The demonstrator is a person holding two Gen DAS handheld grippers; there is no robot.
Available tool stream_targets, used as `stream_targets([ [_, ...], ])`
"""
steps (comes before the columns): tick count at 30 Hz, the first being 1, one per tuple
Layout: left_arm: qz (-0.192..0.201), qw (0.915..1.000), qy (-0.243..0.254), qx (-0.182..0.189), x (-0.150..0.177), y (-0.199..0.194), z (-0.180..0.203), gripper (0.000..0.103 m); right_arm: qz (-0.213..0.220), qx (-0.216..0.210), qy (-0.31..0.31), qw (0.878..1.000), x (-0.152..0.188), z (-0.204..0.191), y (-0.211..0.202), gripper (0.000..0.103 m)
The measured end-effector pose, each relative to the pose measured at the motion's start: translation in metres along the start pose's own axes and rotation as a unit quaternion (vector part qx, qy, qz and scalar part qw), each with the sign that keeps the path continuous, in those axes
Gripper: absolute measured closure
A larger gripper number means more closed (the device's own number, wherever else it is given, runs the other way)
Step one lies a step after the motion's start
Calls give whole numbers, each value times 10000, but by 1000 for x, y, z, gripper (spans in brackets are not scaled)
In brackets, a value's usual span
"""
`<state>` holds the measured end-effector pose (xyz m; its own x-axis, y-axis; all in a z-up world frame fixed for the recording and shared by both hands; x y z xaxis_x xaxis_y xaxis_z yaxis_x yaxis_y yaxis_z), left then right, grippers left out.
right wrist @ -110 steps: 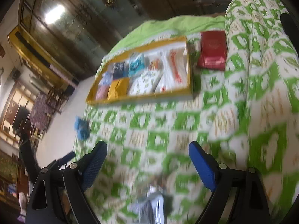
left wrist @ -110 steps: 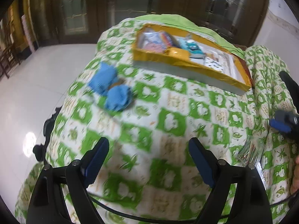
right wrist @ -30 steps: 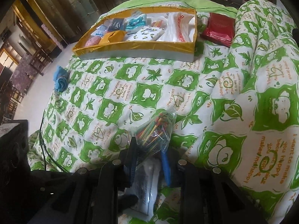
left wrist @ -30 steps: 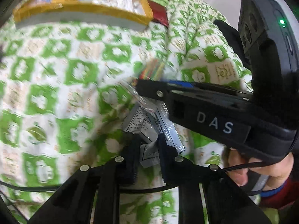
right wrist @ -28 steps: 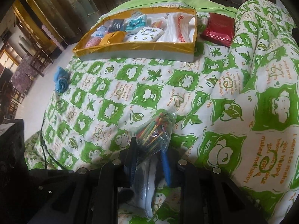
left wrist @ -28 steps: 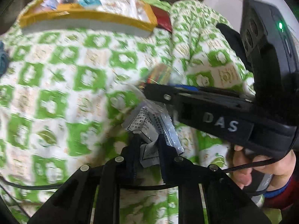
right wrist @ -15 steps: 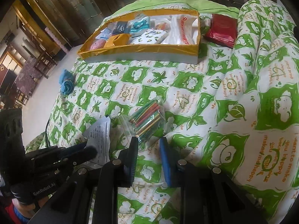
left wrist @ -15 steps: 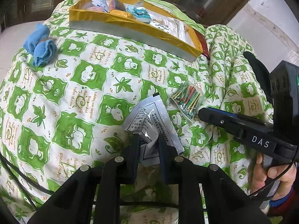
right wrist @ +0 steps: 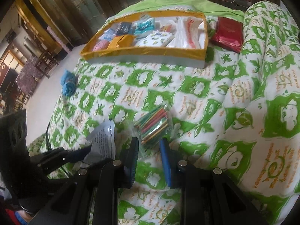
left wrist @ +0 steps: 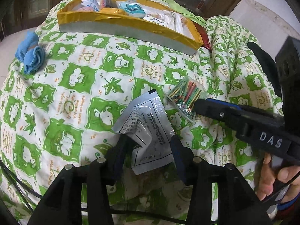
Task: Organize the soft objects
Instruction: 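Hold the sachet in the left tool while the right tool holds the sticks bag above the quilt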
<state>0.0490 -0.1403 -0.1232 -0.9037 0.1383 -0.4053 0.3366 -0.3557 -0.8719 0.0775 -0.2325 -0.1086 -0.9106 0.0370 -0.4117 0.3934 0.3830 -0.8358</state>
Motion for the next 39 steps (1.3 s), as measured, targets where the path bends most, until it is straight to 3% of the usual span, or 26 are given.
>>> stream_targets([
  [1,8,10000,13,-41,-1,1,0,62,-31,-5,16,10000,-2,1,1,68],
  [3,17,9998,80,-198,-1,3,-2,78,-138,27,-23,9999,-5,2,5,55],
  [7,107,9997,-27,-213,-6,-2,-10,80,-307,247,-456,9982,-11,-7,18,38],
  [10,200,9994,-90,-250,-7,-10,-23,80,-461,446,-655,9958,-14,-8,31,33],
  [12,260,9993,-187,-215,-7,-15,-32,80,-636,551,-728,9938,-12,-5,43,34],
  [16,309,9987,-367,-141,-7,-18,-47,80,-509,722,-716,9935,-15,0,44,68],
  [19,301,9988,-358,-167,-6,-16,-46,80,-355,570,-451,9967,-15,5,37,76],
  [23,317,9989,-262,-232,-4,-17,-45,80,-266,353,-196,9988,-8,8,29,76],
  [39,383,9987,-262,-226,-3,-22,-44,80,-22,383,-302,9988,-5,1,20,76],
])
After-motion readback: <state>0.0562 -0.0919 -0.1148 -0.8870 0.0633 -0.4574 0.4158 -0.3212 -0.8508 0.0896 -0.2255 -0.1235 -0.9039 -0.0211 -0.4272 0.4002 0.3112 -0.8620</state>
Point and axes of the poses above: each gripper's, at about its wrist camera, not at the fingertips, and y roughly the way its jaws point, z to its right, x to its underside, the point moved 9 cm from there along y, roughly the way its jaws point, and after that the axes turned 2 degrees about -x, right-handed, at the moved point
